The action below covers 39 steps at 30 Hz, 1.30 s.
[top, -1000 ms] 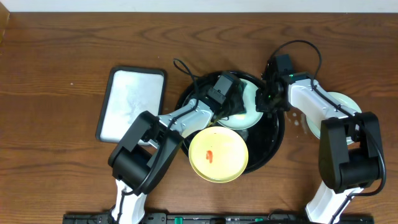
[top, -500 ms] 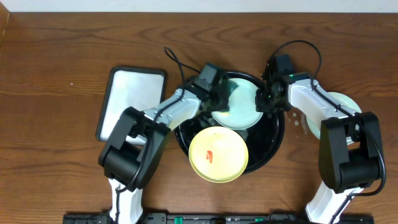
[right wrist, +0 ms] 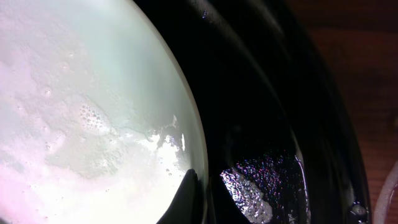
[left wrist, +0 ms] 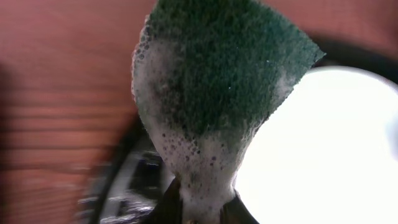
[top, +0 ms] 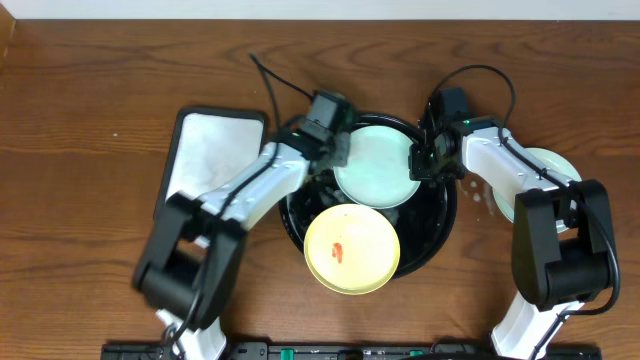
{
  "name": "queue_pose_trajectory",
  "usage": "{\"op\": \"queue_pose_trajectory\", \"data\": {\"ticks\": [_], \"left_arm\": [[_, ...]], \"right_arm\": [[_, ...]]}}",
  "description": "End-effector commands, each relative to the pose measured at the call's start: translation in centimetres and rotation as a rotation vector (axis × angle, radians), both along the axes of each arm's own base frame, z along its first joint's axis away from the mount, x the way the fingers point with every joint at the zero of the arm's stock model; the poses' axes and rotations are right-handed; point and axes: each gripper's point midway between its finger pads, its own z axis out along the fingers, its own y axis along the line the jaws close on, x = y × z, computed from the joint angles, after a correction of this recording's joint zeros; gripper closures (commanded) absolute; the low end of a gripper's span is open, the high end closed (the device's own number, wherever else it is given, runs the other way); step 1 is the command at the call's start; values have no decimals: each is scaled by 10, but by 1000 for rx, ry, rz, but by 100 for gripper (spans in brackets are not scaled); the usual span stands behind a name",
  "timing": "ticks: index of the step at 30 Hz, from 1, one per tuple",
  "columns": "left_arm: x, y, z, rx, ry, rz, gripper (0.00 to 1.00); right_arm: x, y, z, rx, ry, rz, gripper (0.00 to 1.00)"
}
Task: Clean dirty plates on tray and stack at the side
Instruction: 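Scrub the pale green plate with the sponge while right gripper holds rim, then return the sponge to the white tray with the left gripper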
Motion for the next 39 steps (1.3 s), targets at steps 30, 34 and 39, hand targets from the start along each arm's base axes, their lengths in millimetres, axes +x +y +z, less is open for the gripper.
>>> {"op": "queue_pose_trajectory", "data": {"ticks": [30,34,39], "left_arm": [[-117,253,-1,100,354,615,75],[-116,253,0,99,350,616,54],[-116,253,0,99,350,616,34]], "right_arm": [[0,-4,198,-634,-615,107,99],[-10,8,224,-748,-703,156,99],[-23,25,243,-869,-775,215,99]]}}
